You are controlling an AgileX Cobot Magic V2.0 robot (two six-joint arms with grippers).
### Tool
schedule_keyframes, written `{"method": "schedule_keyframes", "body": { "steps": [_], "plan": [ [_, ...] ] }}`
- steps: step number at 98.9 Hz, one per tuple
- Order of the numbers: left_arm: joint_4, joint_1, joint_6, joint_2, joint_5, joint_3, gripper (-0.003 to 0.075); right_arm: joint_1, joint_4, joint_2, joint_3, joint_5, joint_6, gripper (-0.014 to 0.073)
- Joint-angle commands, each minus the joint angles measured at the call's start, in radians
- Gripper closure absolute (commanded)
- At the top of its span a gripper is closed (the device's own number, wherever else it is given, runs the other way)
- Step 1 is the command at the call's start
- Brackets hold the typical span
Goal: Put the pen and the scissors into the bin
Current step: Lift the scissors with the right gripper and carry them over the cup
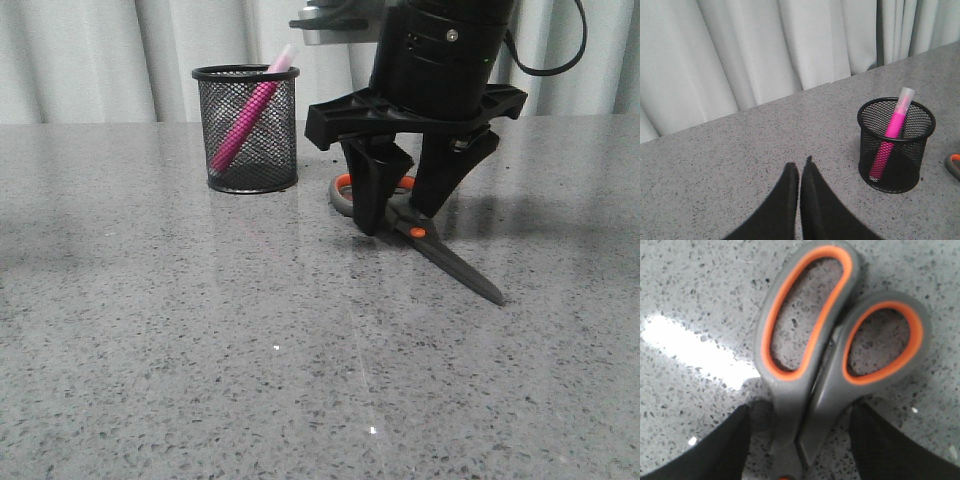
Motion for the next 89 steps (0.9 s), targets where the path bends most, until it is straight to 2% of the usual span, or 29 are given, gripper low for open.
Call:
{"method": "schedule_keyframes", "body": {
  "steps": [1,13,18,23,40,55,69,76,89],
  "plan": [
    [-0.035,0.003,-0.012,-0.015,-0.009,-0.027,0.0739,0.000,-0.009,-0.033,-0.036,-0.033,0.000,0.0202],
    [-0.035,0.003,-0.012,-0.015,-0.009,-0.027,0.0739,0.000,-0.009,-0.017,-0.036,-0.022,0.000,0.0208],
    [-0.035,0.003,-0.012,-0.015,-0.009,-0.027,0.0739,0.000,-0.009,-0.012,-0.036,-0.017,0.000,0.0243],
    [-0.035,0.003,-0.012,-0.015,-0.009,-0.027,0.0739,0.000,-0.009,-0.012,-0.036,-0.015,0.000,0.0316],
    [-0.035,0.003,-0.012,-0.015,-0.009,-0.027,0.0739,0.000,-0.009,-0.012,-0.036,0.004,-0.009,0.0670],
    [-0.035,0.003,-0.012,-0.015,-0.009,-0.027,0.0739,0.000,-0.009,-0.024,-0.036,-0.011,-0.012,0.0666],
    [-0.035,0.003,-0.012,-0.015,-0.009,-0.027,0.0739,0.000,-0.007,-0.108,-0.019,-0.099,-0.012,0.0666],
    [-0.035,0.003,-0.012,-0.015,-0.009,-0.027,0.0739,0.000,-0.007,-0.182,0.026,-0.218,-0.012,0.0666],
    [-0.035,0.003,-0.012,-0.015,-0.009,-0.027,0.0739,0.000,0.032,-0.334,0.152,-0.574,-0.012,0.0666]
  ]
}}
